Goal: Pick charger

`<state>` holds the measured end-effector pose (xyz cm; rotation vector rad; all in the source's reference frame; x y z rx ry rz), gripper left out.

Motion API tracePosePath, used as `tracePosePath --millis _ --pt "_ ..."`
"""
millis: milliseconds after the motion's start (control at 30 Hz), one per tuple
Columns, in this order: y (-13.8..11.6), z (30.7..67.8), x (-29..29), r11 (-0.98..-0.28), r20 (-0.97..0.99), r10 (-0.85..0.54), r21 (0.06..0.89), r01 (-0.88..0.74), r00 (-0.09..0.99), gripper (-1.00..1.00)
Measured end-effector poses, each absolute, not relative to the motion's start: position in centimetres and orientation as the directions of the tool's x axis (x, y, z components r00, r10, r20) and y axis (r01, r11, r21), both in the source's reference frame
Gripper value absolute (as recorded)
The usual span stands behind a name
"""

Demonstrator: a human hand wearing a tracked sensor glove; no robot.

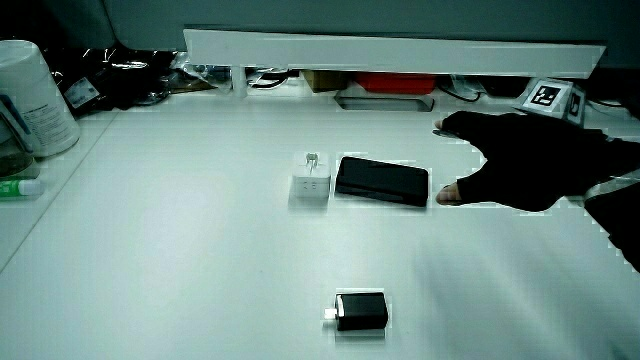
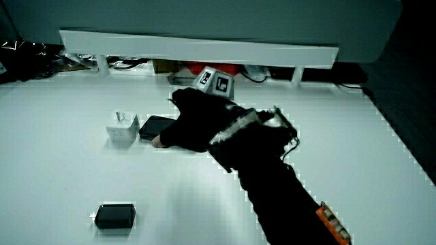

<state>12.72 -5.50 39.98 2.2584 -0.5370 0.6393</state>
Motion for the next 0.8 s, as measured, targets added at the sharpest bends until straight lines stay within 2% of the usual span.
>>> tracePosePath --millis 800 --pt "0.7 45.6 6.5 -0.456 0.638 -0.257 0.583 -0.673 0.726 0.0"
